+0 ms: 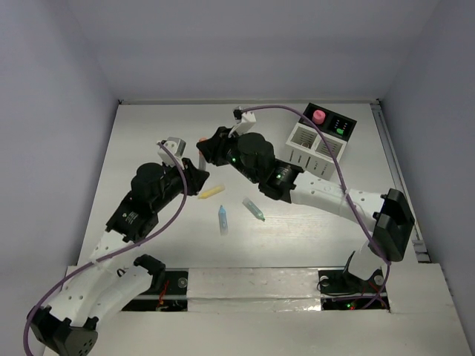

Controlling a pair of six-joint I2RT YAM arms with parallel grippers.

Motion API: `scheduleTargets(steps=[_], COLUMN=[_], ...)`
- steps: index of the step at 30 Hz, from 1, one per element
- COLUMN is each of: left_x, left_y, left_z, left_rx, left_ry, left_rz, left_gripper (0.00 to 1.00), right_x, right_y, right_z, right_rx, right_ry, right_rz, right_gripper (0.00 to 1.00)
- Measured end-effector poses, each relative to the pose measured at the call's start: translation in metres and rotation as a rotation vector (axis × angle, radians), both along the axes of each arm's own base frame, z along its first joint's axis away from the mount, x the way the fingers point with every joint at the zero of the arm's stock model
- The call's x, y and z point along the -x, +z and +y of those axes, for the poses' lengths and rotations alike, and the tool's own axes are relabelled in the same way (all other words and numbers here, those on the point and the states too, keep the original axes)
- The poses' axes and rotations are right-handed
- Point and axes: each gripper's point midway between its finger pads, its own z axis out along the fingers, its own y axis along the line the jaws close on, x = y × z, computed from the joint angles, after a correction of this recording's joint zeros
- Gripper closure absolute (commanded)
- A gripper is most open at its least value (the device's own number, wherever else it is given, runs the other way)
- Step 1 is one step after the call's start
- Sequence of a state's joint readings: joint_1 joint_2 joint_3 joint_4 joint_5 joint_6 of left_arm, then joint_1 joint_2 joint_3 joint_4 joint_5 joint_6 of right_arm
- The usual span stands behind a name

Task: Sort the stationery into containers
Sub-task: Close the pen cap on the pen.

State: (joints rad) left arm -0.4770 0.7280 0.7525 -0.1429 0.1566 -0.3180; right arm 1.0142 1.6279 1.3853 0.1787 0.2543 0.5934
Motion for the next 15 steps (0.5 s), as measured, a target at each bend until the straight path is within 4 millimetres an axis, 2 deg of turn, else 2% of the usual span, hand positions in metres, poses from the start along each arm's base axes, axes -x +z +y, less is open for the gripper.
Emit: scheduleTargets(steps=[6, 15], left_x=[-0.001, 0.007], left_y=[-0.004, 0.001], left_z=[-0.005, -0.002], left_rx=[-0.023, -0.04], left_ry=[0.01, 0.004], left_rz=[0.002, -0.027], left_gripper=[1.0, 1.0], right_x=[0.002, 0.021], right_y=[-0.002, 0.003], right_z=[0.0, 0.001], right_rx=[0.02, -0.068], right_ry=[0.004, 0.091], right_rz=[0.01, 0.013], right_gripper=[1.0, 1.0])
